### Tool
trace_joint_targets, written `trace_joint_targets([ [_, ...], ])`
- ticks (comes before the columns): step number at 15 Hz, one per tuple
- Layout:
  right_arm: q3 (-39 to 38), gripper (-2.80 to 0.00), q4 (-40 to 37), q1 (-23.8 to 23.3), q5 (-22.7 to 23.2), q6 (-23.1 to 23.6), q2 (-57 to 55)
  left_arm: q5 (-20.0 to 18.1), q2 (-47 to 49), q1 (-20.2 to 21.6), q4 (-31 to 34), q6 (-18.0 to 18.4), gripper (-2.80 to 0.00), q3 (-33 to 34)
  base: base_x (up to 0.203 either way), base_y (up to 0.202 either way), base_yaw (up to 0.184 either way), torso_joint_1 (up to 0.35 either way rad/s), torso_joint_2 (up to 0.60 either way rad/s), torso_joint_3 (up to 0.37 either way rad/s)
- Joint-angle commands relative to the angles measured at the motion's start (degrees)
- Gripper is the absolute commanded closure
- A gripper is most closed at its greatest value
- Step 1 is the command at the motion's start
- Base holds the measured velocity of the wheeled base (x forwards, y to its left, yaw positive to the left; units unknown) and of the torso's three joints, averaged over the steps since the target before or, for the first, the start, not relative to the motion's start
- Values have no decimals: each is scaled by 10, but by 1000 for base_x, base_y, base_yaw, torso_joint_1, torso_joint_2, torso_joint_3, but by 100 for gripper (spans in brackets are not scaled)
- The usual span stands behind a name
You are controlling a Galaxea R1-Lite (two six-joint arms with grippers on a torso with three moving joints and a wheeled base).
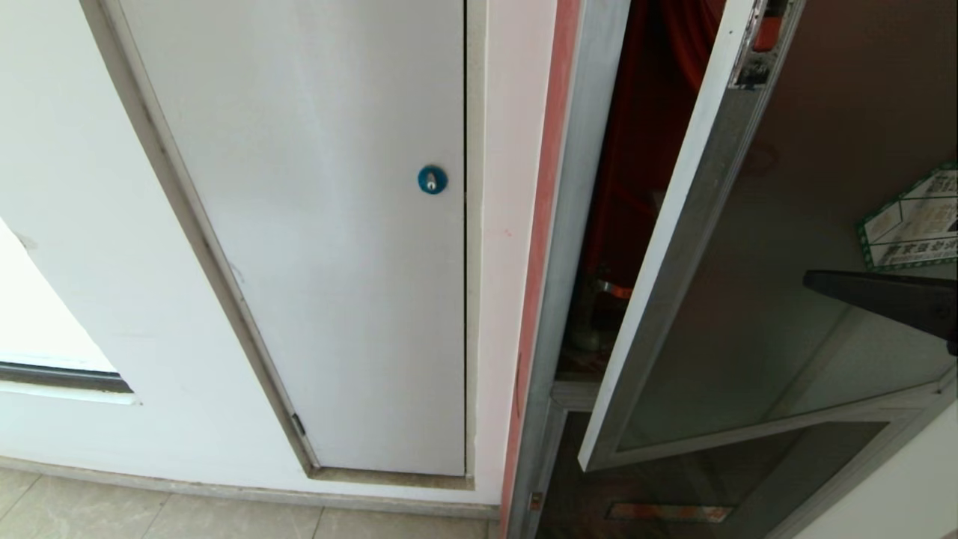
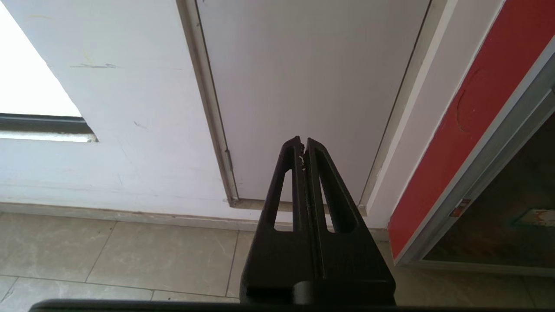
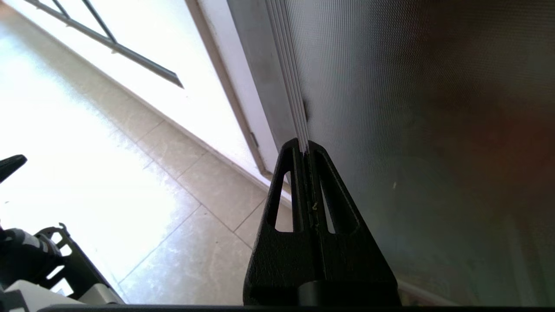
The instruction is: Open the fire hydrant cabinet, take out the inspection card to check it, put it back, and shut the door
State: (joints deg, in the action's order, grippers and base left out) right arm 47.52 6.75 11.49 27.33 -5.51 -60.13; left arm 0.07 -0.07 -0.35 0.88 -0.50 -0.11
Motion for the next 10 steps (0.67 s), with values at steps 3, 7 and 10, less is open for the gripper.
trace_joint_targets([
  [3, 35, 0, 0, 22, 2, 0, -58, 0, 1, 0, 0, 0, 0, 0, 0, 0, 0, 0, 0, 0],
  [7, 43, 0, 1, 34, 2, -1, -79, 0, 1, 0, 0, 0, 0, 0, 0, 0, 0, 0, 0, 0],
  [10, 77, 0, 2, 34, 1, -18, -112, 0, 1, 0, 0, 0, 0, 0, 0, 0, 0, 0, 0, 0],
])
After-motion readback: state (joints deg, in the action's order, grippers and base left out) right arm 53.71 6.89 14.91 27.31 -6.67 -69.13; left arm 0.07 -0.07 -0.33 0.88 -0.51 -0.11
